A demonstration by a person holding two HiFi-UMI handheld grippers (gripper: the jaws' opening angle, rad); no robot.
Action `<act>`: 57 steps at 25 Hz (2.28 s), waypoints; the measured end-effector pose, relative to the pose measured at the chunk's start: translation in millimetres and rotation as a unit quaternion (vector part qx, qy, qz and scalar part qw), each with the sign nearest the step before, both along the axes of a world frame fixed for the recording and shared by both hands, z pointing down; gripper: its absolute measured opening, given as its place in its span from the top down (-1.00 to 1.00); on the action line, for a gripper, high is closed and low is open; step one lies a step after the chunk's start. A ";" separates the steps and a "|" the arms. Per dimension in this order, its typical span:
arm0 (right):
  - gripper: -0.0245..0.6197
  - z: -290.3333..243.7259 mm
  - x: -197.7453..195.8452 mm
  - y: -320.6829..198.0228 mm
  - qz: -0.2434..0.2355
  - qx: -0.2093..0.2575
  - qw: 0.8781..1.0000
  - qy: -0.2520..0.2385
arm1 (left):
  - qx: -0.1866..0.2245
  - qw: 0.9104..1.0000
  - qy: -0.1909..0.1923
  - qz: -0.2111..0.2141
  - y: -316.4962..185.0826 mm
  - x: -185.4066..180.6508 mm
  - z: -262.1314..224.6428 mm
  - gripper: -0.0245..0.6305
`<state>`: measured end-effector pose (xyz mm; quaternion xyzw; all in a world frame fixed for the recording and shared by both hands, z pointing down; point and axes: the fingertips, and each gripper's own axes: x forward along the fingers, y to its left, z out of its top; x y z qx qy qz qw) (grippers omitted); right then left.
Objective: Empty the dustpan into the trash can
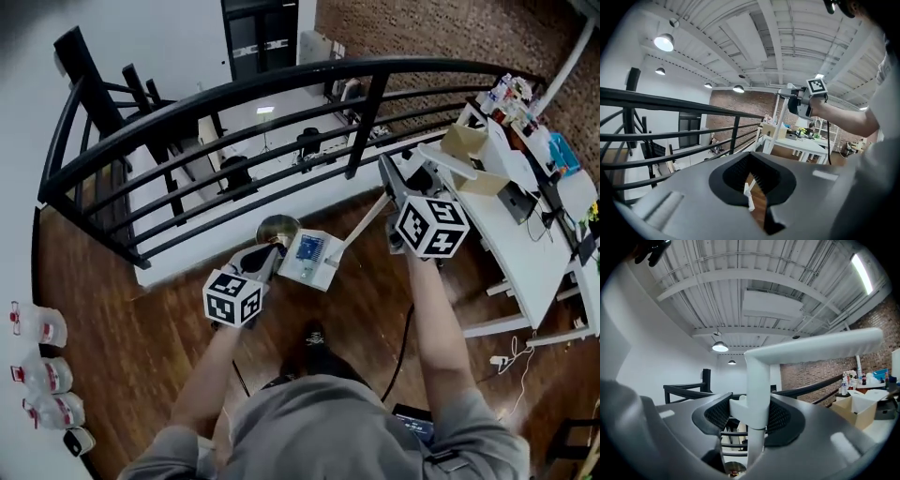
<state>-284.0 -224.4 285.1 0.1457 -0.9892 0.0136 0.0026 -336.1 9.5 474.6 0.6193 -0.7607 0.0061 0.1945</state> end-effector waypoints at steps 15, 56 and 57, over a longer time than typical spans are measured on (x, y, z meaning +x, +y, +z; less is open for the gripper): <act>0.33 50.7 -135.4 -36.0 -0.065 -0.020 0.996 0.055 | -0.022 0.998 0.010 -0.059 -52.8 -68.3 9.2 1.01; 0.34 89.8 -503.2 -7.1 -0.071 0.041 0.979 0.185 | 0.029 0.992 0.058 -0.104 -11.5 -318.3 16.3 1.01; 0.34 91.1 -505.7 -7.6 -0.068 0.041 0.979 0.187 | 0.028 0.992 0.060 -0.105 -12.4 -317.8 17.8 1.00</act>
